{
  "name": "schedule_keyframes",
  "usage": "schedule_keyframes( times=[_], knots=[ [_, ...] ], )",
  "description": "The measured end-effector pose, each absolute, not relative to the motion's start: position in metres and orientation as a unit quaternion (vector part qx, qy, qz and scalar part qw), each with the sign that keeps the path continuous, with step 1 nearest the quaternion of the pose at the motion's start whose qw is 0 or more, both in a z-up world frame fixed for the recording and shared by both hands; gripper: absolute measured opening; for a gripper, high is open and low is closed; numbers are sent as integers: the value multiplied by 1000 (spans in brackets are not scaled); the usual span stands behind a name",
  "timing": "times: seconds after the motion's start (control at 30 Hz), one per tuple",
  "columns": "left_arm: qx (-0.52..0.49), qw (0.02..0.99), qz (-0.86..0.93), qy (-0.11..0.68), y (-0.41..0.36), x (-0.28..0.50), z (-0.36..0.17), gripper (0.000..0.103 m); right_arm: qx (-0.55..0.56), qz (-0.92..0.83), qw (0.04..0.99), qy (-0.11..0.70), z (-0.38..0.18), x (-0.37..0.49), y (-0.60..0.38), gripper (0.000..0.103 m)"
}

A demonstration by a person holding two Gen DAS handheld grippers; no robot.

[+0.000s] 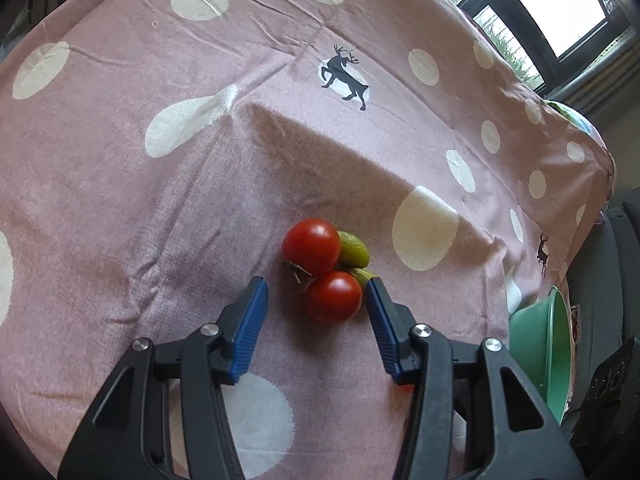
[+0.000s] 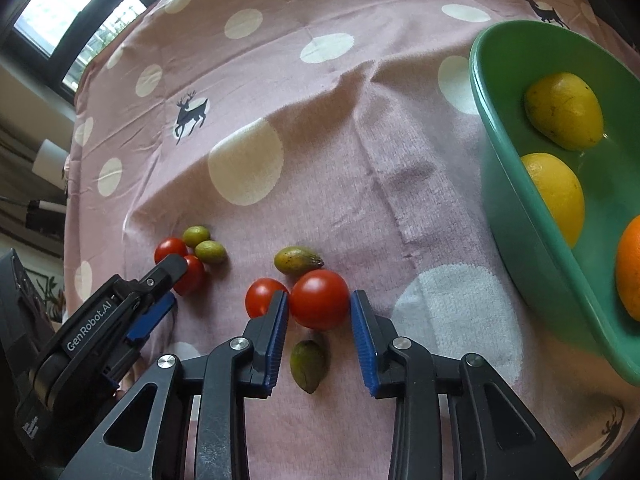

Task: Organize fruits
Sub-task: 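Move the right gripper toward the red cherry tomatoes, then close the right gripper around a red cherry tomato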

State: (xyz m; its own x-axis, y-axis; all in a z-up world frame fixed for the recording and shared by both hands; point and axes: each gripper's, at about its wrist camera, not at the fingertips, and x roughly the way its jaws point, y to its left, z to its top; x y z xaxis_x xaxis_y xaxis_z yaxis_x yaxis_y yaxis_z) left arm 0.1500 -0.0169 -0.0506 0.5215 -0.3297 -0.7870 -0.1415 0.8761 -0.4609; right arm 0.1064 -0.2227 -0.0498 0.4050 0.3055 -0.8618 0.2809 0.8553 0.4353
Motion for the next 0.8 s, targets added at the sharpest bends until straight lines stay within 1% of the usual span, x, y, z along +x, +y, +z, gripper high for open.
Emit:
schedule_keyframes(
  times=[0.03,0.07,0.1,0.17,0.23,0.57,0.8],
  knots=[
    [-242,838,-57,485,-18,150,-51,49,270,8,794,545,-50,106,-223,35],
    [-242,839,-57,484,-19,151,-51,47,272,9,793,545,-51,106,-223,35],
    [-242,838,-57,485,-20,152,-52,44,274,10,791,546,-52,107,-223,35],
    [-246,836,-59,488,-22,153,-54,34,276,12,789,549,-54,108,-223,35],
    [-251,834,-62,487,-24,154,-55,31,276,12,788,551,-55,109,-221,34],
    [-234,845,-58,477,-29,147,-48,31,281,15,789,546,-54,107,-224,34],
    [-220,861,-69,453,-36,135,-33,31,289,23,801,524,-40,100,-229,34]
  ],
)
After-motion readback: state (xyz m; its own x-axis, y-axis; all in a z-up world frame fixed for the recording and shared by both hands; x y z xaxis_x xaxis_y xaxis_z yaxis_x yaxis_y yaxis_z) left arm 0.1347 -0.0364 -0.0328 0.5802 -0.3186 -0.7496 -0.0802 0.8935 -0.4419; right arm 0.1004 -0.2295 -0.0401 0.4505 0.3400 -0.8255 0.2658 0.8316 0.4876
